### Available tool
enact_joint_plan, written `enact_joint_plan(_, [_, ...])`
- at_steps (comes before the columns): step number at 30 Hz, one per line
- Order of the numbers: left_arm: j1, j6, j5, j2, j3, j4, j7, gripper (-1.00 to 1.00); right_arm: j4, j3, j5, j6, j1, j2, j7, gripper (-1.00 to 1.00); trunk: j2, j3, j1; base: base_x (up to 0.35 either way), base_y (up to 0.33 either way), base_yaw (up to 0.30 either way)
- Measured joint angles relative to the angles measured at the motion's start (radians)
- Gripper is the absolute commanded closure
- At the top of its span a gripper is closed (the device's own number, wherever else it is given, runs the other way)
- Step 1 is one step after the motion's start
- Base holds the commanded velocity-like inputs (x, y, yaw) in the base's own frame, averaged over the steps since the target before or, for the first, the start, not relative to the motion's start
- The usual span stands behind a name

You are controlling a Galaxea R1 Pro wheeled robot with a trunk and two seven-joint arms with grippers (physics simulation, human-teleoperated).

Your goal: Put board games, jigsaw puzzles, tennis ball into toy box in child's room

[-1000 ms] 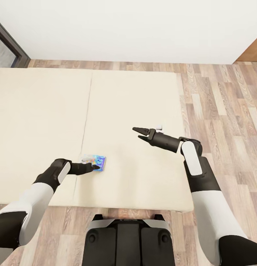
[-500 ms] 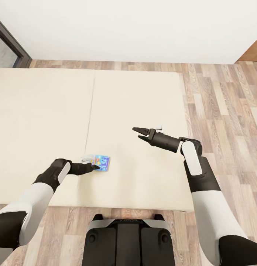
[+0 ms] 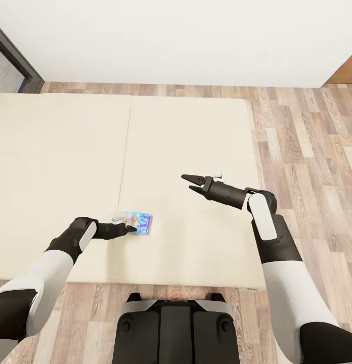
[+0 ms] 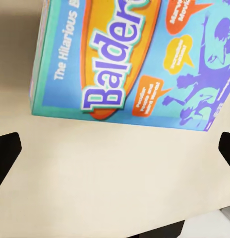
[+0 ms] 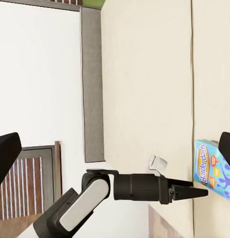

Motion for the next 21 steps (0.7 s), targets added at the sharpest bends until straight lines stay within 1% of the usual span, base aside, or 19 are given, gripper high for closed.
enact_joint_plan(8, [0.000, -0.001, 0.000, 0.000, 0.001, 0.000, 0.000, -1.00, 0.001, 0.000, 0.000, 0.000, 0.002, 0.000, 0.000, -1.00, 0.000, 0.000, 0.000, 0.064, 0.058, 0.000])
enact_joint_plan(21, [0.000, -0.003, 0.000, 0.000, 0.001, 0.000, 0.001, -1.00, 0.001, 0.001, -0.001, 0.001, 0.006, 0.001, 0.000, -1.00, 0.000, 0.000, 0.000, 0.014, 0.008, 0.000])
